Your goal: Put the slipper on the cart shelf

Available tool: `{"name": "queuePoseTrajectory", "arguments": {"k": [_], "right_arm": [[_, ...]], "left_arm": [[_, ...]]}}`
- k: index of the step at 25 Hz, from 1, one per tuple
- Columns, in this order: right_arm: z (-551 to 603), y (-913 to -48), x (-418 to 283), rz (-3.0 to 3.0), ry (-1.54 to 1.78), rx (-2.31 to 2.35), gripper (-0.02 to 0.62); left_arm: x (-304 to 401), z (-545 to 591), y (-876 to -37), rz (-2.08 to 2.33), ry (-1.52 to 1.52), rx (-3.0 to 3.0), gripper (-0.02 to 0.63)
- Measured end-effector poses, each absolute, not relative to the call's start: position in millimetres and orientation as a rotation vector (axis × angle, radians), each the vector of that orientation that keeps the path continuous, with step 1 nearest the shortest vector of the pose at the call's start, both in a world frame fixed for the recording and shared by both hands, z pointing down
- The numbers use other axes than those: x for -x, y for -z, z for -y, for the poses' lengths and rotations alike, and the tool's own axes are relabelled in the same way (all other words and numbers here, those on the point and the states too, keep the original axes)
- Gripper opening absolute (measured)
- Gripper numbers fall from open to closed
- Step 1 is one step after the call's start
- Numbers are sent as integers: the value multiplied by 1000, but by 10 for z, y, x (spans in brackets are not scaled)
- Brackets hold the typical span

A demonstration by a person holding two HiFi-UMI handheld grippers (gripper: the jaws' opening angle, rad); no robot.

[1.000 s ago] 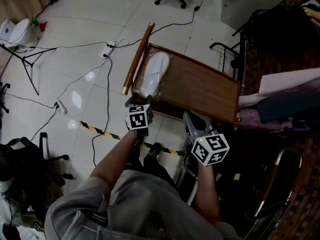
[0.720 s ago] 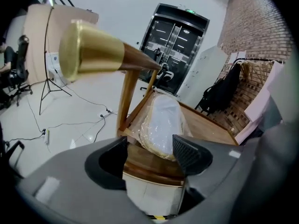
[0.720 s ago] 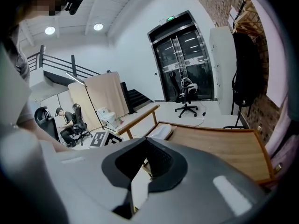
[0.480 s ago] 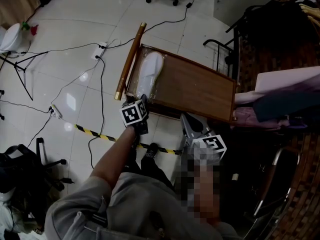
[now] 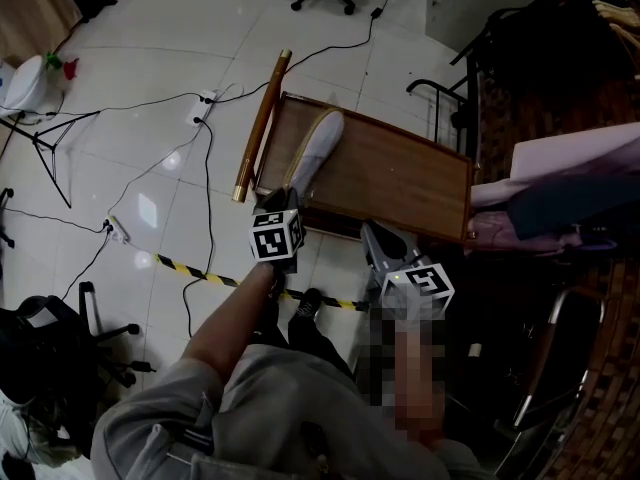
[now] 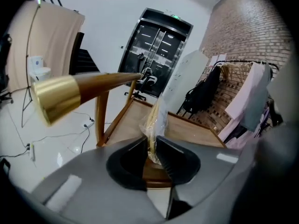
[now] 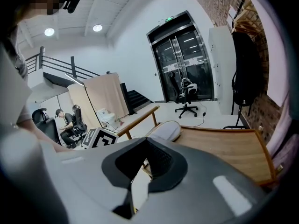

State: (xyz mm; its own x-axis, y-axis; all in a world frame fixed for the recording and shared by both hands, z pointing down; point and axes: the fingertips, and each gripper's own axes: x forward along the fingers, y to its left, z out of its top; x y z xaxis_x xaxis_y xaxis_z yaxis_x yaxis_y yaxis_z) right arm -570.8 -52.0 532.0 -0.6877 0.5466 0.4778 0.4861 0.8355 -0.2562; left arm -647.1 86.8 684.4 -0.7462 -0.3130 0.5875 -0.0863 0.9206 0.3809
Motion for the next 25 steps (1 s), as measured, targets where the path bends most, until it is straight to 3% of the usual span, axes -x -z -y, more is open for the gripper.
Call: {"name": "queuePoseTrajectory", "arguments": {"k": [19,25], "right_arm": [[911,-4827,5580,2657,-140,455,0],[1366,-4619,5122,2724,-163,188,0]], "left_arm": [[6586,-238,-5598,2587,160,-824,57],[6359,307,-5180,2550,160,-1091,57]]}}
